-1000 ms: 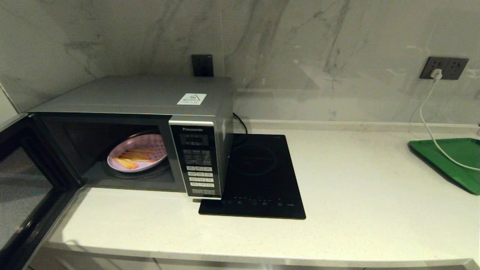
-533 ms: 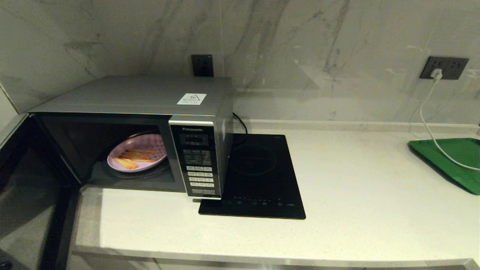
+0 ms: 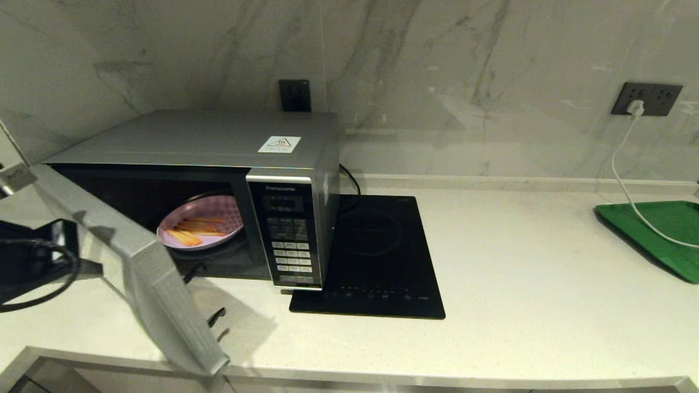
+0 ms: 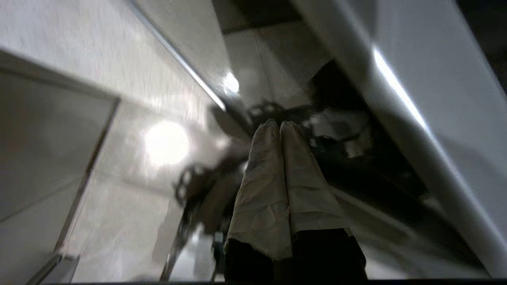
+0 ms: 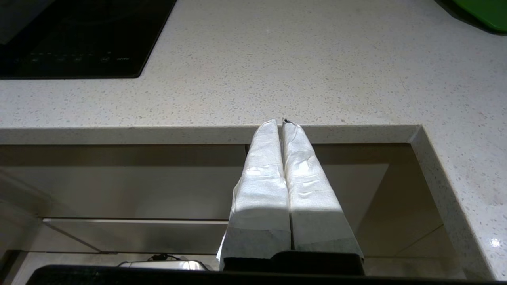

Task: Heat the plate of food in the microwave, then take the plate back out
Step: Close the microwave oven

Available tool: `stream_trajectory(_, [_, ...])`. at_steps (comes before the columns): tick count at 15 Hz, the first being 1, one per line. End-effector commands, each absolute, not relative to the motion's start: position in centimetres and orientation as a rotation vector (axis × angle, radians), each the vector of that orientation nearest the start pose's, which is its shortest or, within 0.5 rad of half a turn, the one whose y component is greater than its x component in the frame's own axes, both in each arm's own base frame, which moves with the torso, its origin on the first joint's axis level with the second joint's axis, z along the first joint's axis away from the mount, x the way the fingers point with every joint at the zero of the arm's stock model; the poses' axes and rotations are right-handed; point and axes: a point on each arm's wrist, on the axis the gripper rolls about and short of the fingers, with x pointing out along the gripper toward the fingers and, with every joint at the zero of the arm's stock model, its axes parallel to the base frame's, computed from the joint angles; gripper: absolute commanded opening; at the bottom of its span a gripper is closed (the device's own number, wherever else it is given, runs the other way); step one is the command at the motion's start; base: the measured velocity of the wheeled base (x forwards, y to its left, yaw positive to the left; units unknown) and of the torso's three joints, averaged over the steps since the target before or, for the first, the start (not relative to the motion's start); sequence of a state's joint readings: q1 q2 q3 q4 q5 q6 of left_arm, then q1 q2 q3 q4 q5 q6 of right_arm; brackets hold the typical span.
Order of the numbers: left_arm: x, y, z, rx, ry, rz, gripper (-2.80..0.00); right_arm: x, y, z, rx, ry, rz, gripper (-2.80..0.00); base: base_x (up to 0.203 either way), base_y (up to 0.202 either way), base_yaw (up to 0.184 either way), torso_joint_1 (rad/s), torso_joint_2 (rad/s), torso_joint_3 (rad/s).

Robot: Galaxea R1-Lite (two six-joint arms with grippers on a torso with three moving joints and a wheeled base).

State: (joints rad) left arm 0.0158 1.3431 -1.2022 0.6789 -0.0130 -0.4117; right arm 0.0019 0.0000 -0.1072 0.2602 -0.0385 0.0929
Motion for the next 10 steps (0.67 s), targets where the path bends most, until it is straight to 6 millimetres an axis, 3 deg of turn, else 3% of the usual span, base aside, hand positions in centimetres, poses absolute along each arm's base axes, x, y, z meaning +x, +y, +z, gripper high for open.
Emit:
stream_trajectory(1, [24.7,-3.8,24.6,-0.366,0.553,0.446,-2.8,-3.3,-0.1,7.8,0.09,0.152,-0.042,-2.8,0.0,0.0,0.0,0.0,0.0,0.0])
stream_trajectory(3, [25.9,-5.7,24.2,-0.384,0.431,0.488,-2.8,-3.3,-0.1,7.8,0.09,0.153,-0.042,-2.8,0.0,0.0,0.0,0.0,0.0,0.0])
stream_trajectory(6, [24.9,-6.7,24.3,-0.46,0.499,0.302,-2.8,-3.3,-0.1,7.8,0.09,0.152,-0.043,-2.8,0.0,0.0,0.0,0.0,0.0,0.0])
stream_trajectory(10, [24.7,-8.5,24.6,-0.464,0.482,0.221,-2.8,-3.3,-0.1,7.8,0.09,0.152,-0.042,-2.8,0.0,0.0,0.0,0.0,0.0,0.0])
